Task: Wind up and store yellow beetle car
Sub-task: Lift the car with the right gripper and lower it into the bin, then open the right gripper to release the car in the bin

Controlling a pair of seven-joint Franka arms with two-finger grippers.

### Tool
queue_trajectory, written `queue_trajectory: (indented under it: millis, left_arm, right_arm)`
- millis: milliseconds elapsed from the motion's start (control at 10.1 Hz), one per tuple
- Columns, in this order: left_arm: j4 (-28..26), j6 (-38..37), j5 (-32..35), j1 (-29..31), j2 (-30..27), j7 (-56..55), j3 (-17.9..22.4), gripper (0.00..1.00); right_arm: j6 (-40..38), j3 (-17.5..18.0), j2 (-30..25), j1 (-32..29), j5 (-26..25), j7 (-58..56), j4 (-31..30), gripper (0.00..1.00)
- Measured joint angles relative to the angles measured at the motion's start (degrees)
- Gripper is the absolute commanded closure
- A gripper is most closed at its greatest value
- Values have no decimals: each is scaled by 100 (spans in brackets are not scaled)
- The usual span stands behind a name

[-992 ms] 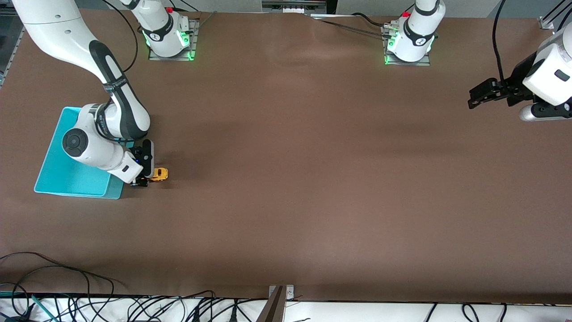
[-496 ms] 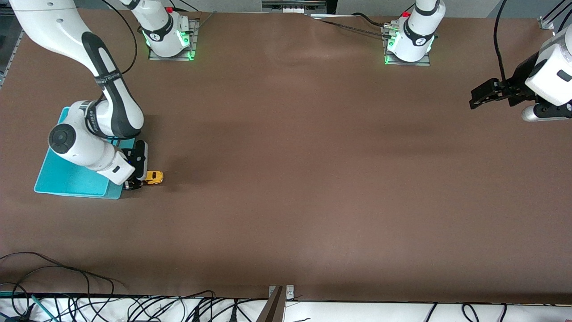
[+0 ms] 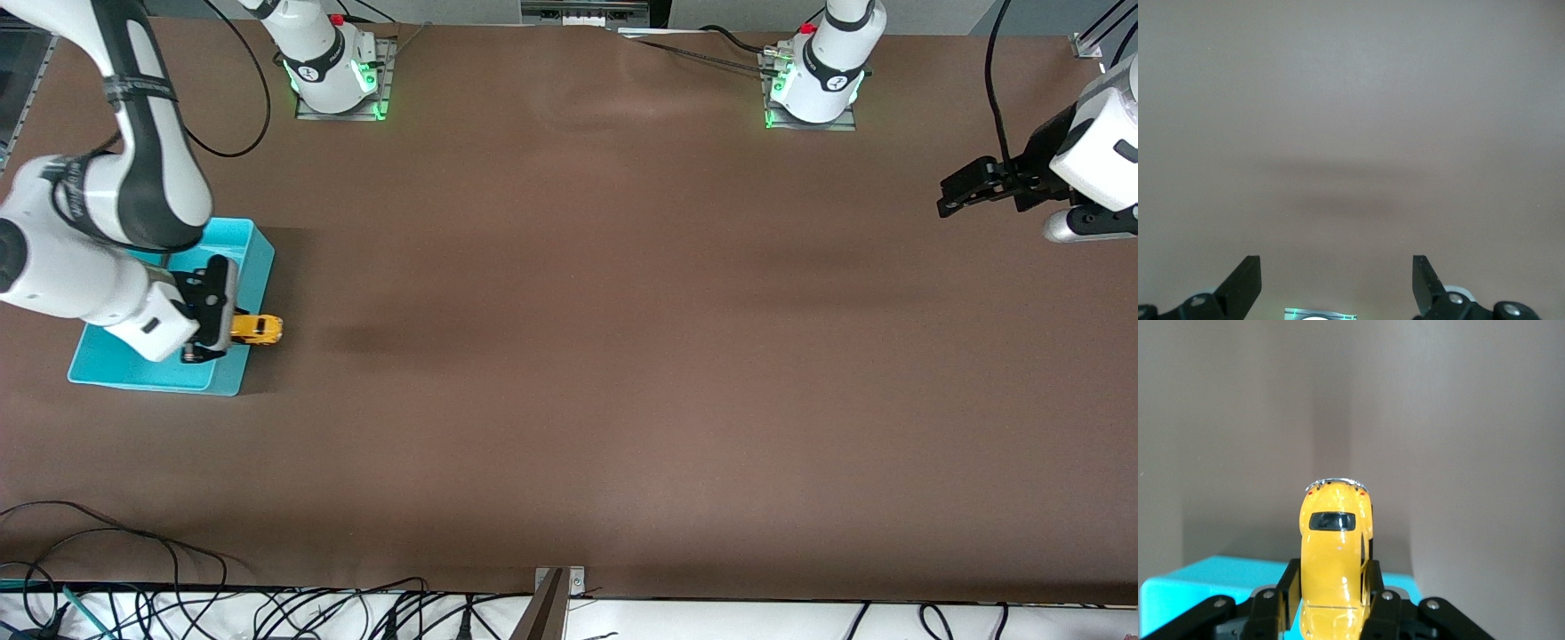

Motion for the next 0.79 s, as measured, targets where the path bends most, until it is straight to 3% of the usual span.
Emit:
queue_trajectory:
  millis: [397, 794]
  left_arm:
    - [1, 0, 0, -1, 0, 2, -19, 0]
    - [6, 0, 0, -4, 0, 2, -41, 0]
  right_arm:
    - [77, -966, 51, -73, -2, -184, -221, 100]
    - [1095, -1190, 230, -125, -2, -525, -1086, 100]
